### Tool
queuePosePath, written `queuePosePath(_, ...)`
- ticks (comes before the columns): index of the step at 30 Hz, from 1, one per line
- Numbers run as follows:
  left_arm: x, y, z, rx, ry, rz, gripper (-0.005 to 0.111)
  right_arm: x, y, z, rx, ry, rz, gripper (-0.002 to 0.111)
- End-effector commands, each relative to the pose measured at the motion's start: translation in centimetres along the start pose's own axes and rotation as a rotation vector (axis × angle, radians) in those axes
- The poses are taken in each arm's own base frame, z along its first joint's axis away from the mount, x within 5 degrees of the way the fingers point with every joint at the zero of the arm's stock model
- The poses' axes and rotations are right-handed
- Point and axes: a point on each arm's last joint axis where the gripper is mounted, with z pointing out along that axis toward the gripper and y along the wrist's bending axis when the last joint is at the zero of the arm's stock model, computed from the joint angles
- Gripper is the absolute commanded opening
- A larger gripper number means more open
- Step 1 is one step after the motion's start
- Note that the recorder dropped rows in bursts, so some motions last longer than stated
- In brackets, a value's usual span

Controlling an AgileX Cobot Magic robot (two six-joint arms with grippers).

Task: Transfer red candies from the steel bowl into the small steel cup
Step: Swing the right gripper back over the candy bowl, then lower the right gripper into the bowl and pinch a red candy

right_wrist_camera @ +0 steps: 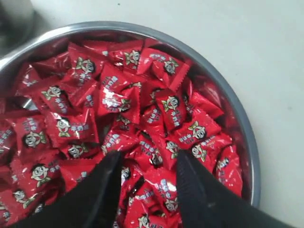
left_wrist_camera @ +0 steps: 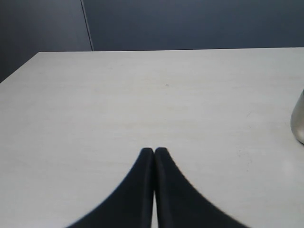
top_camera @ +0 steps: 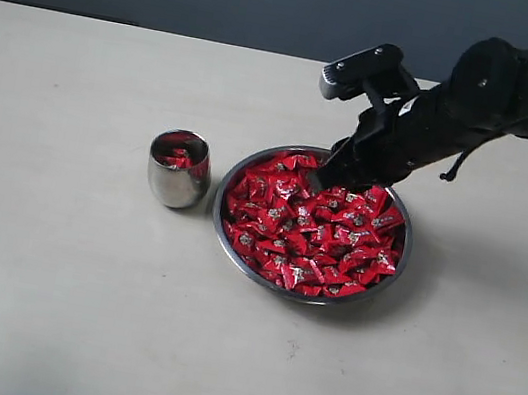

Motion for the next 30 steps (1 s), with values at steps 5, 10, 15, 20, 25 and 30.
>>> queuePosePath(5,0.0,0.0,0.0,0.006,-0.011,-0.006,0.000,-2.1,-1.1,1.4,-0.009,0.210,-0.050,0.038)
queuePosePath(10,0.0,0.0,0.0,0.006,-0.011,-0.006,0.000,-2.7,-1.2,1.9,-0.010,0.217,-0.054,0.038)
queuePosePath(15,0.0,0.0,0.0,0.006,-0.011,-0.006,0.000,-2.2,-1.2,3.2,-0.019,0.250,-0.050,0.038)
queuePosePath(20,0.0,0.0,0.0,0.006,-0.011,-0.006,0.000,-1.6,-1.2,4.6,-0.027,0.281,-0.048,0.038)
queuePosePath(25,0.0,0.0,0.0,0.006,-0.011,-0.006,0.000,-1.3,-1.2,5.4,-0.030,0.293,-0.046,0.038)
queuePosePath(30,0.0,0.0,0.0,0.006,-0.011,-0.006,0.000,-1.3,-1.4,5.8,-0.011,0.281,-0.065,0.038)
